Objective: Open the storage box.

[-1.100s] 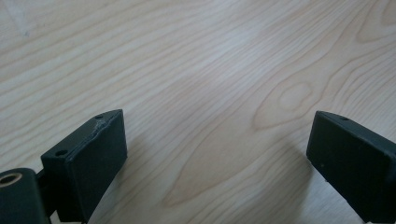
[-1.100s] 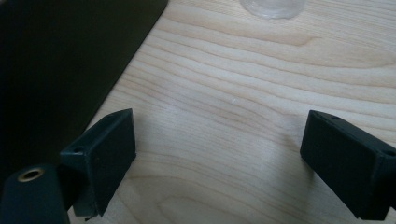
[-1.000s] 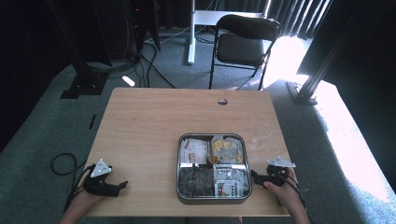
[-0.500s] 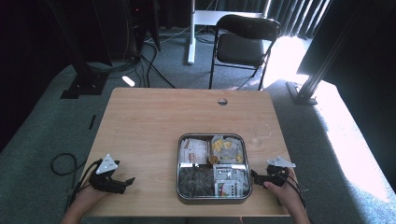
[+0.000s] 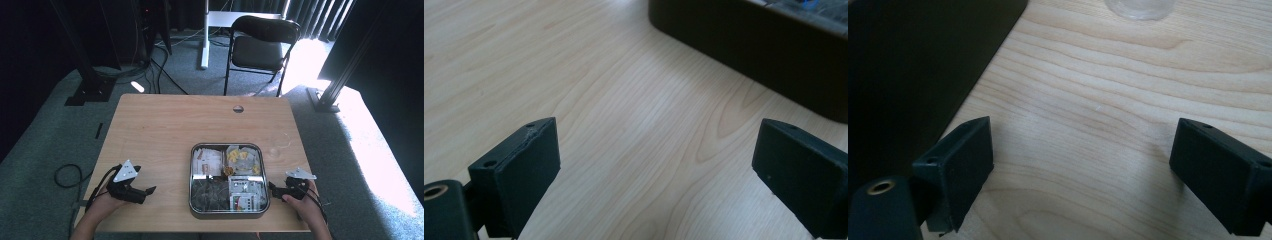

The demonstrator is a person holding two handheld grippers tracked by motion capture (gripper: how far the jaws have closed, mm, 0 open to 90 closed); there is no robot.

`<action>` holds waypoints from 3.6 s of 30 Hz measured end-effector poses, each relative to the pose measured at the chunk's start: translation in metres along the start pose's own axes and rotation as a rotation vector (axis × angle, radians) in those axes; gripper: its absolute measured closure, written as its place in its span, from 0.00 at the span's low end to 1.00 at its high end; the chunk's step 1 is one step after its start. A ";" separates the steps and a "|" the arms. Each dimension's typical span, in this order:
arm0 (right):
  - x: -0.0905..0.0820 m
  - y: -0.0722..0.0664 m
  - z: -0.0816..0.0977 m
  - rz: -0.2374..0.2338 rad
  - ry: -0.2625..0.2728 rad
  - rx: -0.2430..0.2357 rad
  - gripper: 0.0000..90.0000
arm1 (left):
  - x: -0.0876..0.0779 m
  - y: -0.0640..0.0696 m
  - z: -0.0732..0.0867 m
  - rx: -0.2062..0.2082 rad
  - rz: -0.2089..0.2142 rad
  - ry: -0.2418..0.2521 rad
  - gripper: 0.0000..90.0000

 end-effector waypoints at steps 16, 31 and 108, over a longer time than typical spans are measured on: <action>0.000 0.000 0.000 0.000 0.000 0.000 0.11 | 0.007 0.014 -0.034 0.054 0.049 0.042 0.06; 0.000 0.000 0.000 0.000 0.000 0.000 0.11 | 0.019 0.033 -0.061 0.101 0.107 0.069 0.06; 0.000 0.000 0.000 -0.001 0.001 0.001 0.11 | 0.127 0.122 -0.174 0.264 0.304 -0.024 0.38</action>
Point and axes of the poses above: each handheld gripper's, and its own axes: x roughly forward along the jaws, z roughly out of its underside, y roughly to its right, the point moved 4 cm from there along x, roughly forward along the jaws, and after that the axes turned 8 degrees about -y, right-handed, at the moved point
